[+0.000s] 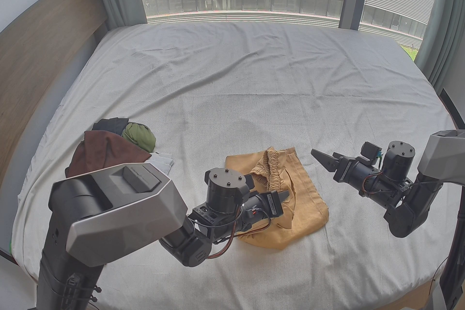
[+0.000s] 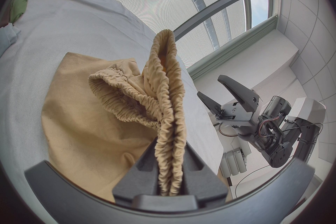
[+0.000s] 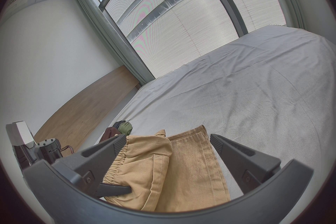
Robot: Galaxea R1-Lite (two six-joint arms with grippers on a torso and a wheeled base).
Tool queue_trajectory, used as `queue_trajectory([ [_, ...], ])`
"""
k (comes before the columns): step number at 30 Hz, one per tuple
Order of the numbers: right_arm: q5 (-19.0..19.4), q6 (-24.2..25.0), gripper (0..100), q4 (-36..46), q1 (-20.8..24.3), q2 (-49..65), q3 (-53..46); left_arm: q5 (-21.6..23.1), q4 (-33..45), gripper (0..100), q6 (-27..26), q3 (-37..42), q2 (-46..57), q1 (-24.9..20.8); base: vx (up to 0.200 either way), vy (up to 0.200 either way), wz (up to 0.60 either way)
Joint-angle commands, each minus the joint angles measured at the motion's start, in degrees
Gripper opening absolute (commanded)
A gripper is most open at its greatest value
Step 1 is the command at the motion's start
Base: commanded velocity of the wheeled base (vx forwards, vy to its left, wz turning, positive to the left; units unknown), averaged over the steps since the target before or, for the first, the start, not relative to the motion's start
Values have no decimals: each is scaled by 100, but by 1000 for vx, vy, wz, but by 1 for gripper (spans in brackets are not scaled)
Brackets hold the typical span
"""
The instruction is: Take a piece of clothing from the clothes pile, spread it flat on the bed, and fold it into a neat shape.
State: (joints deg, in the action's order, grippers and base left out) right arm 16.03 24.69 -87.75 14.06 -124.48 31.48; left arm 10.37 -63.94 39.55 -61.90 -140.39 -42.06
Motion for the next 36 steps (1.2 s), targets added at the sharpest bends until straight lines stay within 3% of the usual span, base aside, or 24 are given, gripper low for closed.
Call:
queue_trajectory([
  [1,-3,1,100,3,-8,-6,-1,0,4,0,0,-15,-33,-4,0,0,0],
  [4,-3,1,100,-5,-8,-6,16,0,-4,0,0,-15,-33,5,0,0,0],
  [5,-3,1,100,-5,-8,-6,16,0,-4,100,0,-15,-33,5,0,0,0],
  [22,-3,1,100,3,27,-15,-1,-352,-128,100,-114,337,99,180,0,0,0],
  [29,-3,1,100,3,71,-33,-63,-352,-374,100,-430,1031,688,523,0,0,0],
  [36,-3,1,100,3,133,-24,-142,-343,-857,100,-501,2209,1646,1015,0,0,0],
])
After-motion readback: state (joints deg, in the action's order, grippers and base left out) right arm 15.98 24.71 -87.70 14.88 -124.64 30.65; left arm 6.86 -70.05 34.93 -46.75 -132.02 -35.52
